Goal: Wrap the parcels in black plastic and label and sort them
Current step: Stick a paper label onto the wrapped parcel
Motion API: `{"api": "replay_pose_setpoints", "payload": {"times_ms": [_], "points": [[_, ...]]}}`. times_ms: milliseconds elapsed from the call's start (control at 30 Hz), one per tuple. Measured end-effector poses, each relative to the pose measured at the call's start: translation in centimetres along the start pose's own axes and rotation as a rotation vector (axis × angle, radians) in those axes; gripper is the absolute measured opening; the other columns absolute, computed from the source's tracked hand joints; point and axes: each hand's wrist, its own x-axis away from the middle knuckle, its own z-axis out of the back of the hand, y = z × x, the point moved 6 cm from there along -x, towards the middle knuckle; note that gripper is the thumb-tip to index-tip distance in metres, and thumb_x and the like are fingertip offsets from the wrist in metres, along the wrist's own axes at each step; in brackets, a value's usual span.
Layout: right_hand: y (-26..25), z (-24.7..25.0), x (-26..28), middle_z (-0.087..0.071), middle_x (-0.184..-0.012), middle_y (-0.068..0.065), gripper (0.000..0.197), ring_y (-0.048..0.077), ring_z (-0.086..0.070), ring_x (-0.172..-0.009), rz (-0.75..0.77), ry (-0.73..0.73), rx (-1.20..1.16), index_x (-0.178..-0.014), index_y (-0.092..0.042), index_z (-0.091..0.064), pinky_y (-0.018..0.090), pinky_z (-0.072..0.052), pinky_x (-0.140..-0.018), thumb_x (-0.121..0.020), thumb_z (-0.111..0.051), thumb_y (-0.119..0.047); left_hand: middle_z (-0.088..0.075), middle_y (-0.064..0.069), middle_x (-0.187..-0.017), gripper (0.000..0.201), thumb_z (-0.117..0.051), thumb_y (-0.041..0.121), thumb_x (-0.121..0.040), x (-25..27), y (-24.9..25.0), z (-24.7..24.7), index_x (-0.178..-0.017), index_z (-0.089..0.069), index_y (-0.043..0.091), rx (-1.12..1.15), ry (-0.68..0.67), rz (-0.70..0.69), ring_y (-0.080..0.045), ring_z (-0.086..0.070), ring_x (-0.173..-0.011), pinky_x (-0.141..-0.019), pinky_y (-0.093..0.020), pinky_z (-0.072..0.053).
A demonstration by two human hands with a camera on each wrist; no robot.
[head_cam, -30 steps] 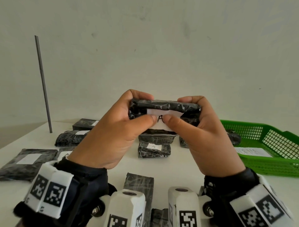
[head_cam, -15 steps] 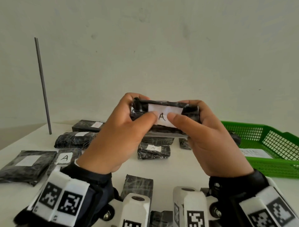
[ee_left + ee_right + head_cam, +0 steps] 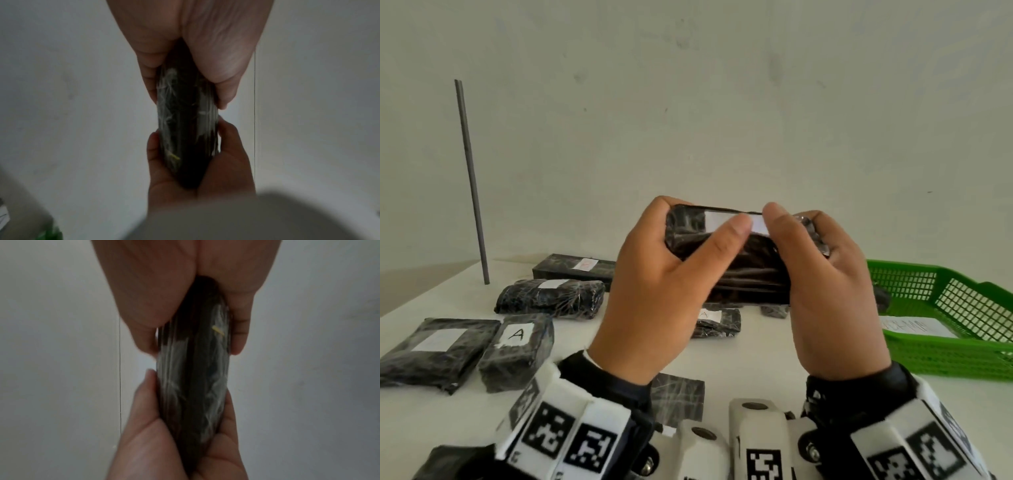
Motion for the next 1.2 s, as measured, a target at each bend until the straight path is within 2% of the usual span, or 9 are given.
{"api": "replay_pose_setpoints", "payload": {"times_ms": [133, 233, 333, 400, 500, 833, 933, 1033, 1200], "points": [[0.2, -1.0, 0.2, -0.079, -0.099, 0.013, 0.032, 0.029, -0.078, -0.095, -0.043, -0.163, -0.064, -0.107, -0.005, -0.063, 0.037, -0.064, -0.082, -0.086, -0.079, -0.023, -0.073, 0.004, -0.077, 0.042, -0.072, 0.05, -0.082, -0.6, -0.5, 1.4, -0.094, -0.062, 0.011, 0.06, -0.011, 0.052, -0.011, -0.074, -0.074, -0.065, -0.02, -0.056], [0.2, -1.0, 0.1, -0.075, -0.101, 0.025, 0.037, 0.032, -0.077, -0.092, -0.03, -0.13, -0.083, -0.106, 0.001, -0.06, 0.039, -0.065, -0.08, -0.083, -0.084, -0.015, -0.073, 0.004, -0.082, 0.027, -0.077, 0.049, -0.086, -0.9, -1.6, 1.4, -0.089, -0.066, 0.025, 0.113, -0.109, 0.122, -0.014, -0.074, -0.081, -0.071, -0.023, -0.057], [0.0, -0.7, 0.1, -0.076, -0.092, 0.017, 0.029, 0.025, -0.077, -0.087, -0.044, -0.152, -0.1, -0.101, -0.008, -0.062, 0.032, -0.063, -0.075, -0.084, -0.083, -0.017, -0.075, 0.002, -0.088, 0.009, -0.073, 0.036, -0.088, -1.0, -2.0, 1.4, -0.086, -0.067, 0.029, 0.156, -0.144, 0.131, -0.018, -0.075, -0.087, -0.075, -0.025, -0.057], [0.0, -0.5, 0.1, -0.078, -0.091, 0.008, 0.023, 0.023, -0.077, -0.087, -0.055, -0.173, -0.107, -0.1, -0.012, -0.063, 0.029, -0.061, -0.075, -0.081, -0.076, -0.017, -0.076, -0.002, -0.093, 0.014, -0.075, 0.037, -0.088, -1.0, -1.9, 1.3, -0.091, -0.067, 0.026, 0.175, -0.161, 0.112, -0.022, -0.076, -0.093, -0.079, -0.029, -0.059], [0.1, -0.4, -0.1, -0.077, -0.089, 0.01, 0.016, 0.026, -0.076, -0.084, -0.034, -0.152, -0.121, -0.092, -0.014, -0.064, 0.033, -0.062, -0.075, -0.081, -0.075, -0.013, -0.076, -0.001, -0.094, 0.018, -0.072, 0.044, -0.085, -0.8, -1.9, 1.1, -0.092, -0.066, 0.028, 0.181, -0.179, 0.113, -0.022, -0.075, -0.094, -0.081, -0.03, -0.058], [0.0, -0.1, -0.3, -0.074, -0.083, 0.008, 0.016, 0.025, -0.074, -0.078, -0.016, -0.156, -0.127, -0.087, -0.016, -0.063, 0.035, -0.063, -0.072, -0.08, -0.077, -0.012, -0.077, 0.002, -0.091, 0.009, -0.07, 0.031, -0.09, -0.7, -1.9, 0.6, -0.094, -0.065, 0.024, 0.244, -0.2, 0.166, -0.017, -0.076, -0.092, -0.079, -0.024, -0.058], [-0.1, -0.1, -0.2, -0.075, -0.084, 0.006, 0.024, 0.022, -0.075, -0.08, 0.001, -0.154, -0.085, -0.093, -0.012, -0.062, 0.032, -0.062, -0.072, -0.08, -0.081, -0.019, -0.076, 0.002, -0.092, 0.021, -0.073, 0.041, -0.089, -0.7, -1.8, 0.6, -0.097, -0.064, 0.024, 0.216, -0.188, 0.143, -0.015, -0.075, -0.093, -0.08, -0.024, -0.057], [0.0, -0.1, -0.2, -0.076, -0.087, 0.01, 0.03, 0.026, -0.075, -0.082, 0.02, -0.127, -0.016, -0.093, -0.011, -0.063, 0.037, -0.064, -0.075, -0.076, -0.084, -0.025, -0.075, 0.006, -0.086, 0.036, -0.08, 0.046, -0.086, -0.6, -1.5, 0.5, -0.1, -0.061, 0.018, 0.184, -0.183, 0.145, -0.011, -0.075, -0.086, -0.075, -0.019, -0.056], [0.0, -0.3, -0.1, -0.075, -0.088, 0.014, 0.035, 0.028, -0.074, -0.083, 0.047, -0.123, -0.001, -0.095, -0.01, -0.062, 0.043, -0.065, -0.078, -0.076, -0.083, -0.029, -0.074, 0.004, -0.088, 0.036, -0.077, 0.053, -0.084, -0.6, -1.9, 0.7, -0.096, -0.064, 0.023, 0.159, -0.166, 0.175, -0.014, -0.075, -0.089, -0.078, -0.023, -0.058]]}}
